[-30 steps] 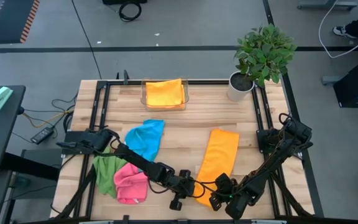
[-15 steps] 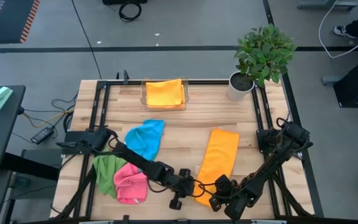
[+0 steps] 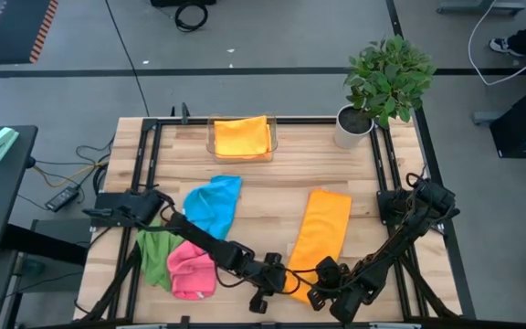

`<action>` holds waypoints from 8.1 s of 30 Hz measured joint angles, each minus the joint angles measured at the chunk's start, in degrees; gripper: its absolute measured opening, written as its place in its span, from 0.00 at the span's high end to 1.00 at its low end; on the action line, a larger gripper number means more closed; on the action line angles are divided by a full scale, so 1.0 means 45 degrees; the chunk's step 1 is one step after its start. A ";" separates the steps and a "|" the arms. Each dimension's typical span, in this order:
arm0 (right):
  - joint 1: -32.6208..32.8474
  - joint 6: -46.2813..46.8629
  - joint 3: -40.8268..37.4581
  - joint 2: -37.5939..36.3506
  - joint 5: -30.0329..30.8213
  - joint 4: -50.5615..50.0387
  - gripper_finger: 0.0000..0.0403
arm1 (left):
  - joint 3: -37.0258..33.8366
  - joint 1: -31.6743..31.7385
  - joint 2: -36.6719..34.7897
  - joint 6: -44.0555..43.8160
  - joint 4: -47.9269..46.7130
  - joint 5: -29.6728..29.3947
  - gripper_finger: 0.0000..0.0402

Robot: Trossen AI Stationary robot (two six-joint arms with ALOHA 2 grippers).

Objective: Fold microfiber towels
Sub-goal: Fold the orange microfiber towel

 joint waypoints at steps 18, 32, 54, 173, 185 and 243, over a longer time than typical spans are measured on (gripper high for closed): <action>0.0005 -0.0007 0.0000 -0.0019 -0.0089 0.0066 0.99 | 0.0010 0.0019 0.0255 -0.0357 -0.0046 -0.0224 0.98; 0.0084 -0.0055 0.0000 -0.0029 -0.1013 -0.0753 0.99 | 0.0034 0.0019 0.0212 -0.0960 -0.0515 -0.0219 0.98; 0.0127 -0.0018 0.0024 -0.0457 0.0695 -0.0721 0.99 | 0.0024 -0.0053 0.0216 -0.1295 -0.0494 -0.0219 0.98; -0.3151 -0.0714 -0.5400 -0.8679 -0.0084 -0.6151 0.99 | 0.0000 -0.0967 0.0167 -0.5810 -0.0882 0.0878 0.96; -0.5489 -0.3411 -0.7062 -0.8760 -0.0677 -0.3873 0.99 | 0.0000 -0.0835 0.0166 -0.6280 -0.0864 0.0878 0.96; -0.6347 -0.4234 -0.7128 -0.8289 -0.2394 -0.5303 0.99 | 0.0015 -0.0704 0.0148 -0.5925 -0.0863 0.0584 0.96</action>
